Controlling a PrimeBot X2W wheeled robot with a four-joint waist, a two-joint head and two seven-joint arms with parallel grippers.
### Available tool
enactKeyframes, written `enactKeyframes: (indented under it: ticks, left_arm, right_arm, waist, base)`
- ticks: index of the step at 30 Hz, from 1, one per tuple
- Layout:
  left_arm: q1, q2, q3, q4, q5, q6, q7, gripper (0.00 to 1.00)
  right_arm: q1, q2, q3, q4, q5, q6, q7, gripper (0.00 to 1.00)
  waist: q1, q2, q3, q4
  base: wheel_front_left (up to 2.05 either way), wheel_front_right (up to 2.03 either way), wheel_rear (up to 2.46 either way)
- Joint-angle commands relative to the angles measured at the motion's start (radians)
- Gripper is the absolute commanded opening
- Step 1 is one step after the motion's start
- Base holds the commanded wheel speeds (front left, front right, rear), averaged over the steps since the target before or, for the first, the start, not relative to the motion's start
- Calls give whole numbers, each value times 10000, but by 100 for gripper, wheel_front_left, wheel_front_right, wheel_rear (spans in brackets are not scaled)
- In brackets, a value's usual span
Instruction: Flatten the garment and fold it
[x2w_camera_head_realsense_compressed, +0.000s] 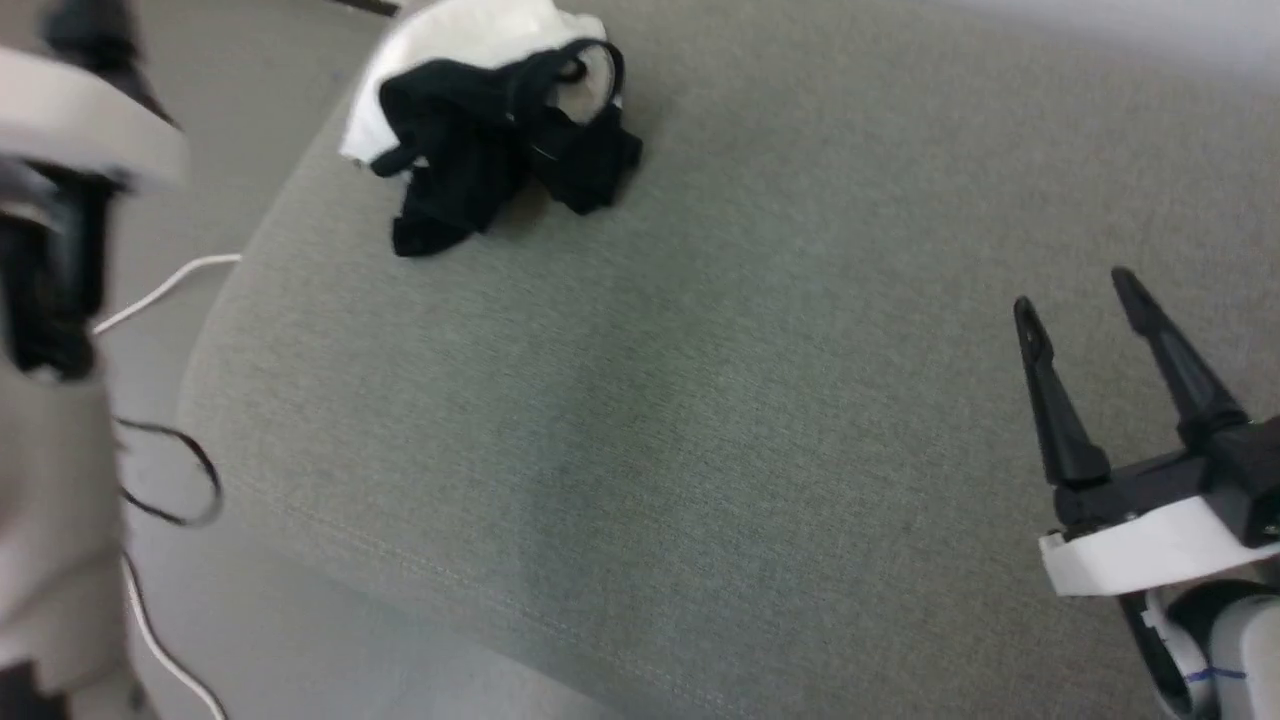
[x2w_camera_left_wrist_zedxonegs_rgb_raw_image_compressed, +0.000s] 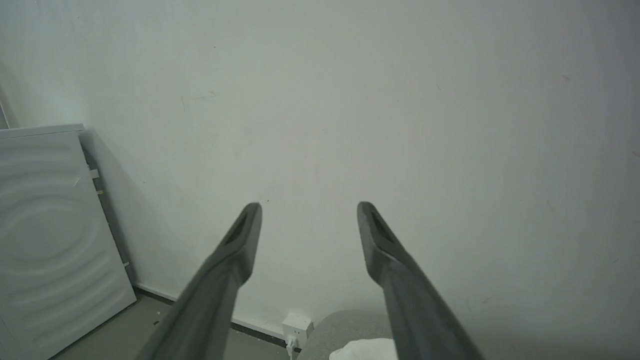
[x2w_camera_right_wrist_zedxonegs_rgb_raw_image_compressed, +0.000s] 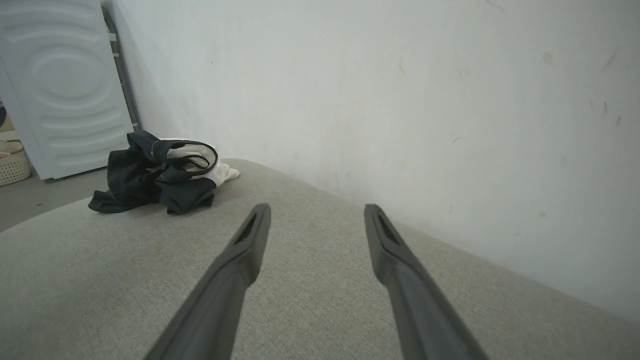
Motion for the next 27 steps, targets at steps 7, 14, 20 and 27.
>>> enactKeyframes:
  ticks: [7,14,20,27]
  left_arm:
    - [-1712,1035,-94,1306,-317,-853,1172,100]
    - [-2516,1010,-631,2543,-1230,-1398,2346,100]
    - [-2579,1013,-780,3589,-1634,-1339,3417,100]
    - [-2264,1043,-933,4579,-1722,-866,4699,100]
  right_arm:
    - [-444,-583,99,-1072,272,-21,510,100]
    - [-628,-920,182,-2012,433,-21,916,100]
    - [-899,-1265,212,-2572,501,-21,1259,100]
    - [-862,-1433,-12,-2785,591,-21,1447,100]
  waist:
    - [-3,-1,2307,-1132]
    - [-3,-1,3129,-1404]
    - [-3,-1,3688,-1707]
    - [-3,-1,4181,-1857]
  base:
    - [0,0,0]
    - [0,0,0]
    - [0,0,0]
    - [0,0,0]
